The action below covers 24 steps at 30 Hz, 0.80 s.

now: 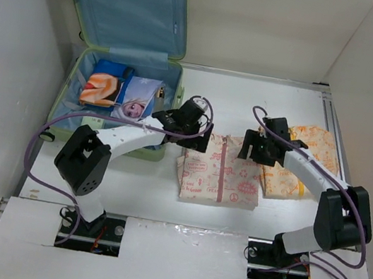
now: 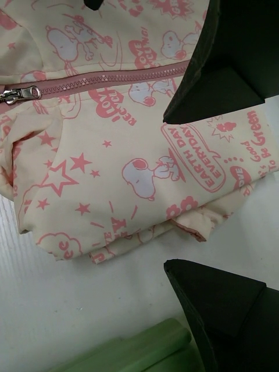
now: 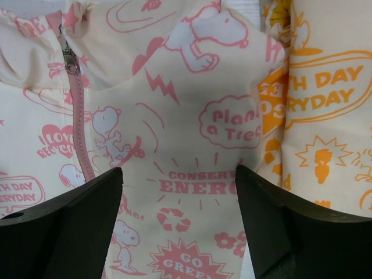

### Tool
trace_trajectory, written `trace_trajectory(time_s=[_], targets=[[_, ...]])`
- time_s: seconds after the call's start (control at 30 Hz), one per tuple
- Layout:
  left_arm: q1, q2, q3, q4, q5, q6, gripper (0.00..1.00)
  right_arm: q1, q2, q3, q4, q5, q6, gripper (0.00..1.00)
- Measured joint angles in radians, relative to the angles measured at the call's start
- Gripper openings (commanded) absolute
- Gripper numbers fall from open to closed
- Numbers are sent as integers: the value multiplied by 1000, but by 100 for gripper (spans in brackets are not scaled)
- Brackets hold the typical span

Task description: Pack the luggage

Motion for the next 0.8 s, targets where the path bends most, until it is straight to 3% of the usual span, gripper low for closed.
trace_trajectory(time_s=[0.37, 0.8], targets=[[57, 37, -20, -64, 167, -58, 100, 45, 0, 1, -50, 59, 19, 85], [26, 84, -34, -66, 96, -51, 100, 45, -30, 28, -70, 68, -2, 86]])
